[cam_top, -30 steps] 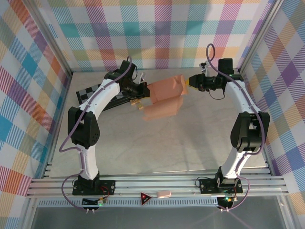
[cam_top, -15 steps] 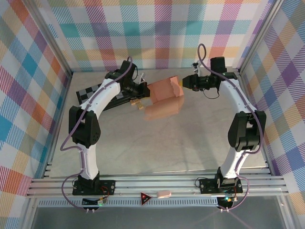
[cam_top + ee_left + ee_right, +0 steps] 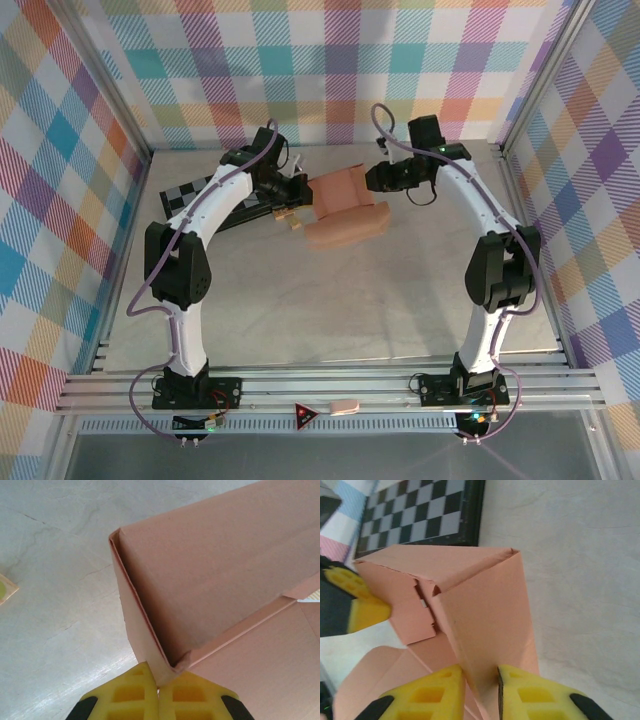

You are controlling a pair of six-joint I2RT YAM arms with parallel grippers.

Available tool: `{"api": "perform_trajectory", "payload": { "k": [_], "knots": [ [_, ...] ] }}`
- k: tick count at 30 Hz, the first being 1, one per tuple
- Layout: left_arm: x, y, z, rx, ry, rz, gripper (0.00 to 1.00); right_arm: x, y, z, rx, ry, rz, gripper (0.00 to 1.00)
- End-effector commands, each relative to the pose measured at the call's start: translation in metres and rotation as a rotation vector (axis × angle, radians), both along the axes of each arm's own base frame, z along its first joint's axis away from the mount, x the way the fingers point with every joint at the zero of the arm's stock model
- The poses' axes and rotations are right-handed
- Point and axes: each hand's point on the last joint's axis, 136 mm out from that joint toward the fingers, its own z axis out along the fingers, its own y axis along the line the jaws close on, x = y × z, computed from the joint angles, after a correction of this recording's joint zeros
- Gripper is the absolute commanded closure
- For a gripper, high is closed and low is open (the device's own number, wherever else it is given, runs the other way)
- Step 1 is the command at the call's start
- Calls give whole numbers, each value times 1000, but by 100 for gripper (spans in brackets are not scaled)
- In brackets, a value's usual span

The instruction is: Fold the paper box

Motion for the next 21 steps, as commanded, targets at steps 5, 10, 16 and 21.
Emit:
{"api": "perform_trajectory", "payload": {
  "k": [5,10,16,21],
  "knots": [
    [-4,-18,23,-48,-64,-70,100,1,7,-28,-263,-39,-42,93],
    [-7,-21,23,-39,-65,-79,100,4,5,-36,-413,-90,-117,100],
    [-13,-24,24,-28,-65,-94,100,7,4,-30,-445,-149,-149,100],
    [-17,-23,24,-20,-65,-98,100,8,4,-30,-396,-128,-112,92]
  ]
}}
